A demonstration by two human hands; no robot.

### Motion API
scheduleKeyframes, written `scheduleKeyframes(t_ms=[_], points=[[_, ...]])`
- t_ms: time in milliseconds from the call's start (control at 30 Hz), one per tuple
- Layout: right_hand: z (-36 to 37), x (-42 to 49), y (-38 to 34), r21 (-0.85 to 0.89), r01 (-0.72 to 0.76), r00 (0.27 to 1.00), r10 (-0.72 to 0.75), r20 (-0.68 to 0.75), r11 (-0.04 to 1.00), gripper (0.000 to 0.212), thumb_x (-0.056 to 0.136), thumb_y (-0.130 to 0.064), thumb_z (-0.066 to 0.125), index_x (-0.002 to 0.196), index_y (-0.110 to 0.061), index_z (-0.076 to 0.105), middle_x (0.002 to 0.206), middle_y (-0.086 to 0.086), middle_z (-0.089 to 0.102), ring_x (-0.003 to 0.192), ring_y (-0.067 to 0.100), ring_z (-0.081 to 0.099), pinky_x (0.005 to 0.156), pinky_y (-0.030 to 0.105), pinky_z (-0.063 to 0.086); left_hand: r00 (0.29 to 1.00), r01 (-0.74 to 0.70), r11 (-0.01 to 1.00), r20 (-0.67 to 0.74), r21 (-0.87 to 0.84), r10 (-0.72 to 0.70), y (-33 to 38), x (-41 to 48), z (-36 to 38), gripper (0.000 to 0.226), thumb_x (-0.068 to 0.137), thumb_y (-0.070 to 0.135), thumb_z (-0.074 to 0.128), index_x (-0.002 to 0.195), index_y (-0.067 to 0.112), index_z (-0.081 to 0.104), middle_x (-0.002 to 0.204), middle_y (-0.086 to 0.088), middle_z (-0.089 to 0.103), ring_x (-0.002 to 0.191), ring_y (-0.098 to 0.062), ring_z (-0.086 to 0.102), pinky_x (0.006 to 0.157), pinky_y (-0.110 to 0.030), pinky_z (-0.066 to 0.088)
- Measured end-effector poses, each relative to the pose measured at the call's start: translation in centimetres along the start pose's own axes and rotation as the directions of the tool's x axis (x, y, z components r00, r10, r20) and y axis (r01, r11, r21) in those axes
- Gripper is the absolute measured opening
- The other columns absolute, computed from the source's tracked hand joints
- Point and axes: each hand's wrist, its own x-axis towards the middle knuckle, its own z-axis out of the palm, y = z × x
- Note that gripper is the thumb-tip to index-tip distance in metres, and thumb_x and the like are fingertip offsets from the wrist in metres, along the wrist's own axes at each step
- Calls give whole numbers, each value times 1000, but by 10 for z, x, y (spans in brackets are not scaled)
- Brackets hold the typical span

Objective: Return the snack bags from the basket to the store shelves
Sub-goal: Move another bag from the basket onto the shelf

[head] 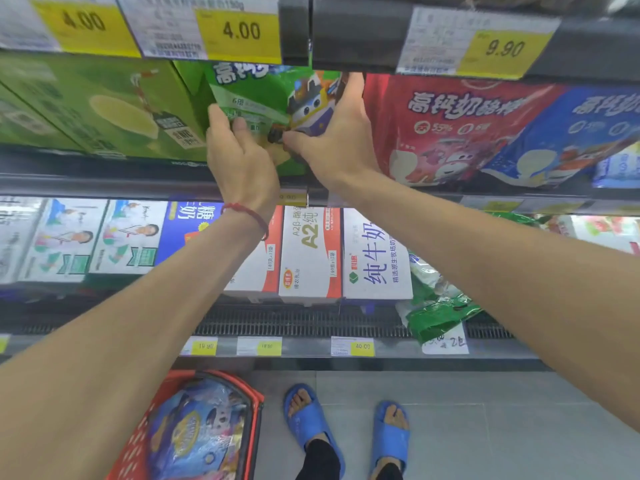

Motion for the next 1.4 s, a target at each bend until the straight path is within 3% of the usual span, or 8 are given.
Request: scheduleKeyframes(t_ms=[100,233,400,600,767,1133,1333,1400], points=[[-3,1,0,8,-26,1000,26,-8,1000,88,67,-13,93,136,-9,38,123,8,47,106,20,54,96,32,49,997,73,997,-17,-40,-74,1,-3,-2,47,100,26,31,144,10,37,135,-20,52,125,-44,50,103,-55,44],[-4,-1,6,12,-49,998,49,-33,999,94,64,-21,96,139,-11,41,115,-2,41,109,15,51,77,3,39,997,37,996,-68,-79,-43,10,-13,-3,32,94,19,38,122,4,45,120,-17,58,110,-36,56,98,-49,46],[12,-22,13,169,-54,997,61,-39,984,69,69,-8,93,112,-8,39,115,14,62,92,30,69,82,45,58,995,3,985,-95,-172,-19,16,-23,1,50,89,2,43,136,3,28,134,-1,40,113,-16,48,95,-9,36],[13,-24,23,146,-40,992,57,-110,989,58,80,-10,83,109,-15,32,105,11,69,84,21,73,76,32,60,996,71,975,59,-213,-60,26,-20,4,71,82,-3,47,146,5,19,141,-18,42,126,-37,51,105,-47,44],[12,-18,25,77,-21,989,32,-146,997,65,78,-10,83,125,-7,38,121,13,61,114,27,61,100,38,49,999,-20,977,-31,-213,14,26,-26,1,69,74,-10,45,140,2,27,137,-20,39,121,-37,51,100,-44,48],[12,-17,34,41,-41,996,44,-74,998,93,67,23,58,148,-11,29,125,8,46,96,28,66,73,28,58,994,-105,985,22,-135,109,10,-40,-13,78,69,-17,34,144,2,25,141,-13,32,128,-36,46,99,-43,49],[10,-16,32,0,-39,998,39,-42,999,106,68,20,61,159,-10,16,128,3,39,115,31,58,93,39,56,994,-83,996,75,-14,84,2,-30,-8,78,70,-16,41,145,-2,23,138,-9,28,126,-35,44,100,-45,48],[11,-16,32,13,-48,997,48,-66,999,107,67,21,62,159,-7,16,137,10,41,126,30,50,99,26,50,992,-102,995,78,10,101,1,-27,-6,77,67,-16,40,142,-4,25,135,-12,30,127,-34,40,102,-47,46]])
